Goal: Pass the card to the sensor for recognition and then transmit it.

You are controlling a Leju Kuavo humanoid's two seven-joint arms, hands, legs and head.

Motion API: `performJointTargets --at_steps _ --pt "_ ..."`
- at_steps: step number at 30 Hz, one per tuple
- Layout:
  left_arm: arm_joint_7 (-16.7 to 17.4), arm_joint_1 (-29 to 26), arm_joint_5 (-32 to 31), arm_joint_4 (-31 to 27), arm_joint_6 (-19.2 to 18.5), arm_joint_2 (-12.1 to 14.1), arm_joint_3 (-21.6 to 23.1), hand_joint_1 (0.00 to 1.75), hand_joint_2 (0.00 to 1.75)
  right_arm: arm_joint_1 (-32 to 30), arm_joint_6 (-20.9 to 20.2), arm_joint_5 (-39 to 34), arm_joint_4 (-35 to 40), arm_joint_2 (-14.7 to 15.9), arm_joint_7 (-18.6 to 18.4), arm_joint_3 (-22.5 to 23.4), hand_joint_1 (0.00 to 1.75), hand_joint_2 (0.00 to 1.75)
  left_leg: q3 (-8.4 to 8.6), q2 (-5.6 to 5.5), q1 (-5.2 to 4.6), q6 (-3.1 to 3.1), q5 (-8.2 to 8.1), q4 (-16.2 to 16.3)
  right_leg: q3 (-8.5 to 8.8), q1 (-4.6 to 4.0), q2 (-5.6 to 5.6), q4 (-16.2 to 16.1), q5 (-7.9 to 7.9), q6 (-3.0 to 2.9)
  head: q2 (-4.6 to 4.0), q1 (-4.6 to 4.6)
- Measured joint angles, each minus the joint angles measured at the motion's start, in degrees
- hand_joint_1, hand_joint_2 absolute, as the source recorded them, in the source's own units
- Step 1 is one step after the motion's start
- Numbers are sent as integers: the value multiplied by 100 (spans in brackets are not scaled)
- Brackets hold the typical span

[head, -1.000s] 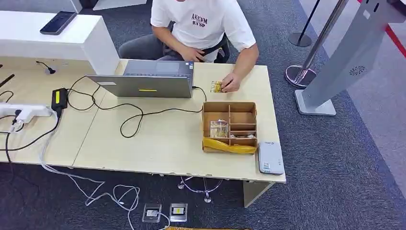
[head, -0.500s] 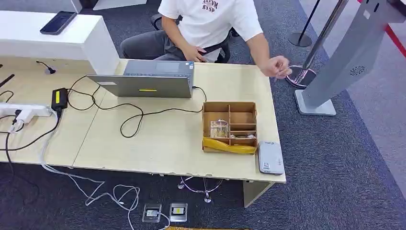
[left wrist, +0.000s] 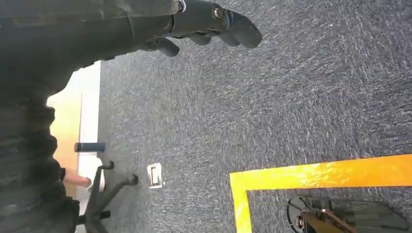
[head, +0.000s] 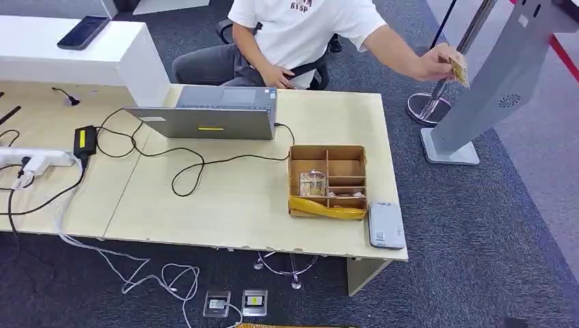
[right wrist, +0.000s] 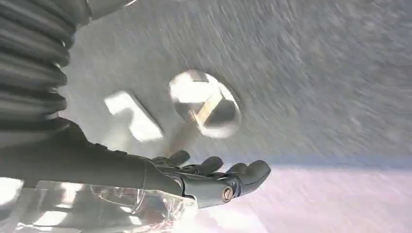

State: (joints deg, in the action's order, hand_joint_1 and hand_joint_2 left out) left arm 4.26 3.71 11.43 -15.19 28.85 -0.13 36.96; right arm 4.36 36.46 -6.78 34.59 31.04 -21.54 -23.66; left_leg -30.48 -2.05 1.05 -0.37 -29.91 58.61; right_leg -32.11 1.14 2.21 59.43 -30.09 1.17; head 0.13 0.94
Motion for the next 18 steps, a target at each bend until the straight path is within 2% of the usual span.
performJointTargets --at_steps 2,5,8,10,15,18 --pt "-15 0 77 0 -2 15 59 0 175 -107 7 836 590 192 -505 372 0 175 -8 0 0 0 0 0 1 1 0 0 0 0 0 0" --pt "-68 1 207 0 -2 39 163 0 175 -131 2 1494 1471 596 -1187 805 0 175 -13 1 -5 7 5 0 3 7 0 1 3 4 -2 2" --pt "-122 7 326 -2 2 57 271 0 175 31 -39 1974 2402 1025 -1597 1180 0 175 -11 3 -14 15 11 0 -4 15 4 1 9 14 -2 2" --pt "-136 16 389 -4 2 61 319 0 175 206 -89 2220 2943 1244 -1738 1360 0 175 -9 -1 -16 21 15 0 -1 17 1 1 14 20 0 2" --pt "-138 18 553 -33 0 66 500 0 175 811 -397 2666 4075 1704 -1785 1597 0 175 -13 -8 -26 33 26 0 -8 28 -10 2 18 25 -2 2" --pt "-140 29 640 -35 7 68 597 0 175 1328 -652 2945 4555 1831 -1791 1617 0 175 -14 -8 -26 34 27 0 -8 28 -10 2 18 26 0 2"
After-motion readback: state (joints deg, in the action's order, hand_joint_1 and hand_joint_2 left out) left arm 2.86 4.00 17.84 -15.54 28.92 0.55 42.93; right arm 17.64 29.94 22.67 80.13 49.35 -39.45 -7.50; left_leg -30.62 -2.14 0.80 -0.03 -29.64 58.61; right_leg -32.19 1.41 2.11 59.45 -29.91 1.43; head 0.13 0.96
